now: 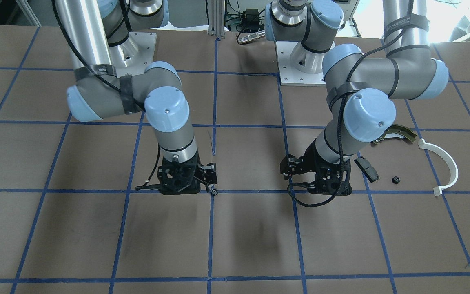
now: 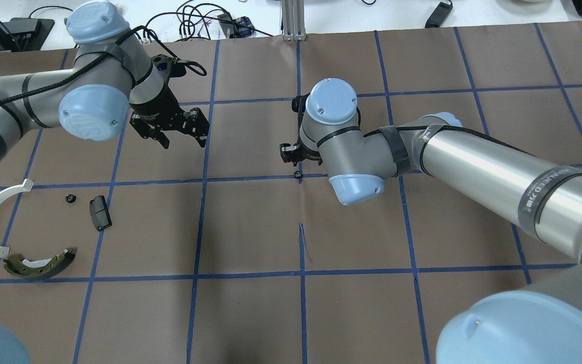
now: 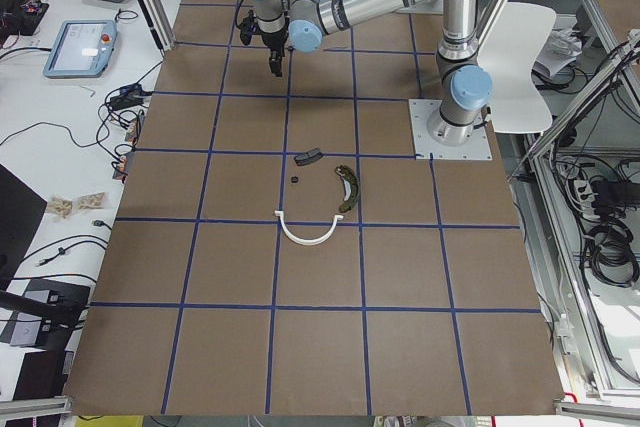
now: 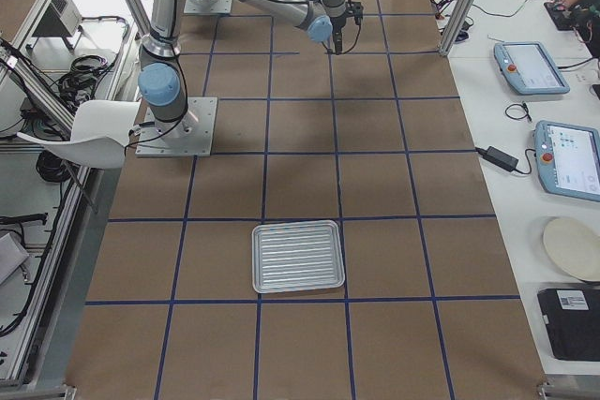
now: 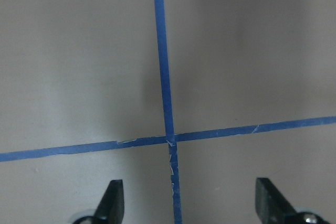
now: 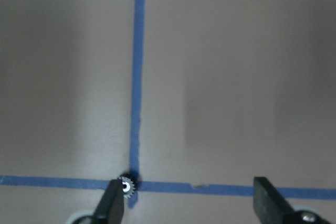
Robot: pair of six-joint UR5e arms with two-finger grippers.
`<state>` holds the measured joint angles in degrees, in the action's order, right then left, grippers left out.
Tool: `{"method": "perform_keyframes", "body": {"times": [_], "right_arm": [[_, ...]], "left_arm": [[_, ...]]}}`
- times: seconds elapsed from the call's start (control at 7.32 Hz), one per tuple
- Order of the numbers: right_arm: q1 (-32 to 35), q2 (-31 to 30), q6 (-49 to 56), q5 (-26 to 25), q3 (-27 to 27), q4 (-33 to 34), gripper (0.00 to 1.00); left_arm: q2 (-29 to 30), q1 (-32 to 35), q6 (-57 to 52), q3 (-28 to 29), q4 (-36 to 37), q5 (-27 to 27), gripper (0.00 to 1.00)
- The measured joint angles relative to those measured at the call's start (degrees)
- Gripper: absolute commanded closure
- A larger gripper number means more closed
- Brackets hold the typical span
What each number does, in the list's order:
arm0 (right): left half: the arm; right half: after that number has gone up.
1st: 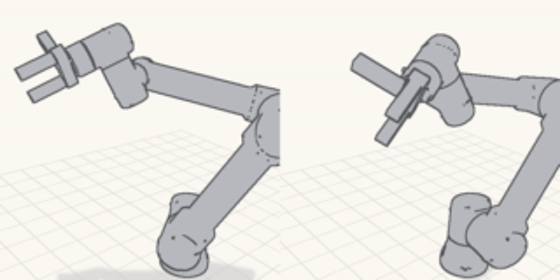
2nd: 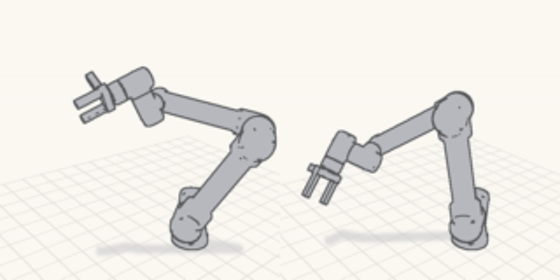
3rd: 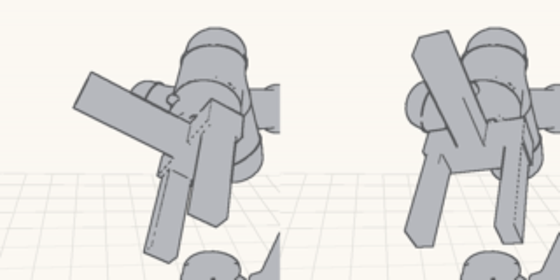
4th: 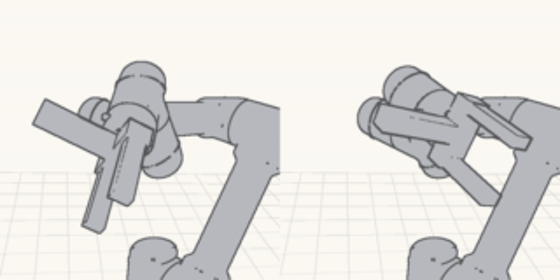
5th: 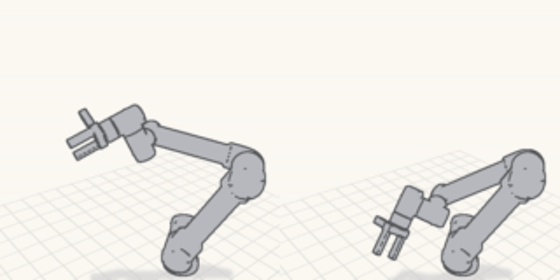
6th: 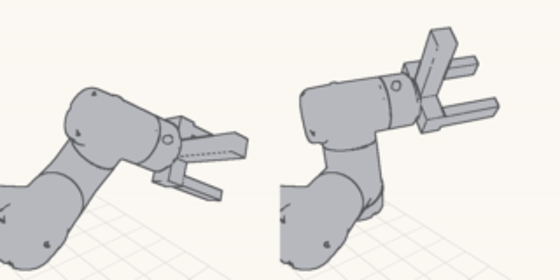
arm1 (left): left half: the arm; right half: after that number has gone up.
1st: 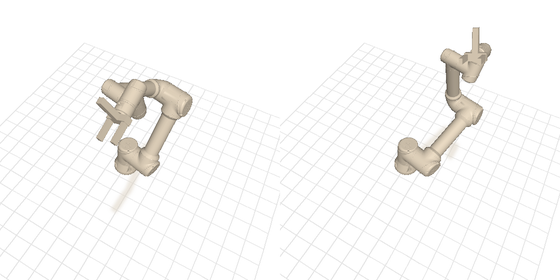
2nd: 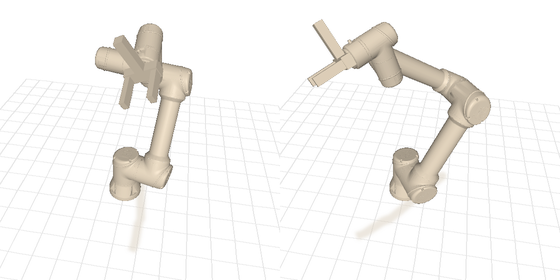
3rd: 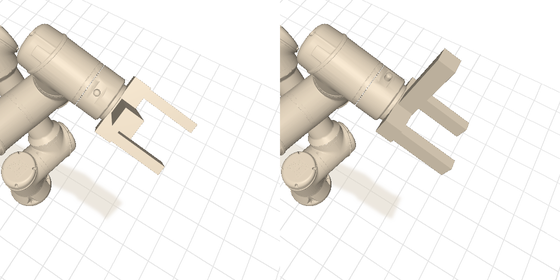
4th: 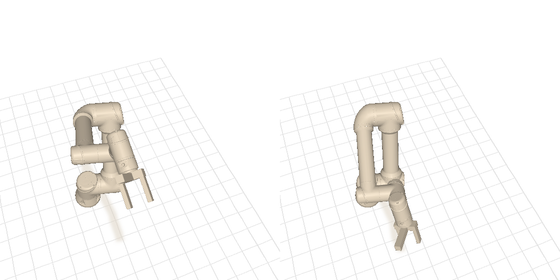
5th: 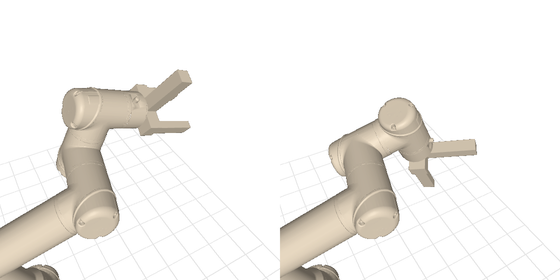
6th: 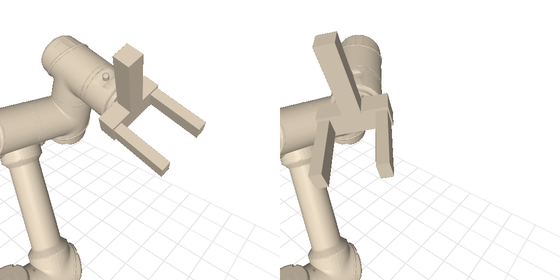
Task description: Place bearing gear from tray to pile
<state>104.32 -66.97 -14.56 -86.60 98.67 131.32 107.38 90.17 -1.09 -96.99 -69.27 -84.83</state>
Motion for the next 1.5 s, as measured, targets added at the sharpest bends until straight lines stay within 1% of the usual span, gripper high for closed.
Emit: {"method": "perform_keyframes", "body": {"times": [0.27, 0.41, 0.55, 0.68, 0.82, 0.96, 1.23, 1.5], "right_arm": [[-6.83, -7.56, 5.36, -0.38, -7.25, -19.74, 0.00], [-9.76, -11.22, 7.52, -1.15, -10.68, -28.68, 0.00], [-11.65, -14.64, 8.33, -2.51, -13.79, -35.71, 0.00], [-12.50, -17.39, 8.51, -3.35, -16.04, -40.07, 0.00], [-12.80, -19.18, 8.70, -3.74, -16.82, -41.71, 0.00], [-12.98, -19.96, 8.86, -4.32, -16.10, -42.22, 0.00], [-12.91, -22.26, 8.96, -5.07, -10.80, -42.60, 0.00], [-12.93, -26.56, 8.97, -5.73, -5.74, -41.44, 0.00]], "left_arm": [[1.44, 6.09, 9.53, 0.47, 1.67, -0.19, 0.14], [2.93, 9.66, 14.55, 0.53, 3.94, -0.06, 0.14], [4.98, 13.48, 18.86, 0.55, 7.16, -0.03, 0.13], [7.19, 16.76, 22.47, 0.55, 10.62, -0.12, 0.14], [9.27, 19.20, 24.90, 0.54, 13.56, -0.34, 0.14], [11.11, 20.73, 26.01, 0.54, 15.74, -1.23, 0.13], [13.79, 22.63, 27.16, 0.81, 18.41, -3.93, 0.14], [15.37, 23.06, 27.27, 2.01, 19.44, -4.90, 0.14]]}}
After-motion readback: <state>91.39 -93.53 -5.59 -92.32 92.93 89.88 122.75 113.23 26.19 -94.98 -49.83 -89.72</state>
